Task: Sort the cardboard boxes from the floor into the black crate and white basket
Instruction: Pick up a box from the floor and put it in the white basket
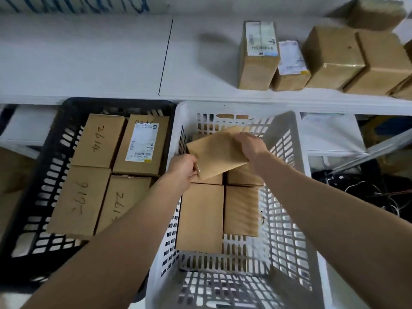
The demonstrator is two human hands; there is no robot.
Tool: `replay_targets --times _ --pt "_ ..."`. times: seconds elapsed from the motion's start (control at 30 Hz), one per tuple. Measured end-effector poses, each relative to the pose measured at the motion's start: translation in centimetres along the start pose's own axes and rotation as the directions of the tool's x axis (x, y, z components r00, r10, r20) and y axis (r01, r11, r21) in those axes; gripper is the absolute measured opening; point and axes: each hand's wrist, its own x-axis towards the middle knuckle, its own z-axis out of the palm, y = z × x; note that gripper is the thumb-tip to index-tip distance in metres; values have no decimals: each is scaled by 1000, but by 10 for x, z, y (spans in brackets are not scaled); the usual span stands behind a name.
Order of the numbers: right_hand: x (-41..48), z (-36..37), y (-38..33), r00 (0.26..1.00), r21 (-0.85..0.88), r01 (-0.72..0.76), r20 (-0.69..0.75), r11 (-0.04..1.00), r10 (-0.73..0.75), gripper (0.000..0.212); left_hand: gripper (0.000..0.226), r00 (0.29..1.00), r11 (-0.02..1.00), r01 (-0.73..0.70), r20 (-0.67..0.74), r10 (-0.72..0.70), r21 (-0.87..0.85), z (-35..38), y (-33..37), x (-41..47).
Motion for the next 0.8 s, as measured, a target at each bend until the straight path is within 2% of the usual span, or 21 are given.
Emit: replay_targets --times 0.13,0.3,0.4,0.53,0.67,0.8 --pt "16 8 -5 1000 -66 -9 16 998 10 38 13 998 996 60 22 -59 -69 0 -3 9" --pt "29 16 1 996 -57 -86 18 995 87 41 9 999 999 -36 -15 36 18 7 3 25" --pt "35 22 5 995 -43 -95 10 995 96 36 24 997 997 -70 18 70 20 12 8 32" --pt "38 27 4 993 -78 -120 -9 990 119 27 24 995 995 -105 -1 105 1 15 11 39" --pt "38 25 3 984 -67 -179 -8 982 179 29 52 987 987 -153 -34 155 55 17 5 37" --pt "35 20 2 989 -42 -147 10 988 148 33 56 990 989 -139 -28 140 47 17 9 35"
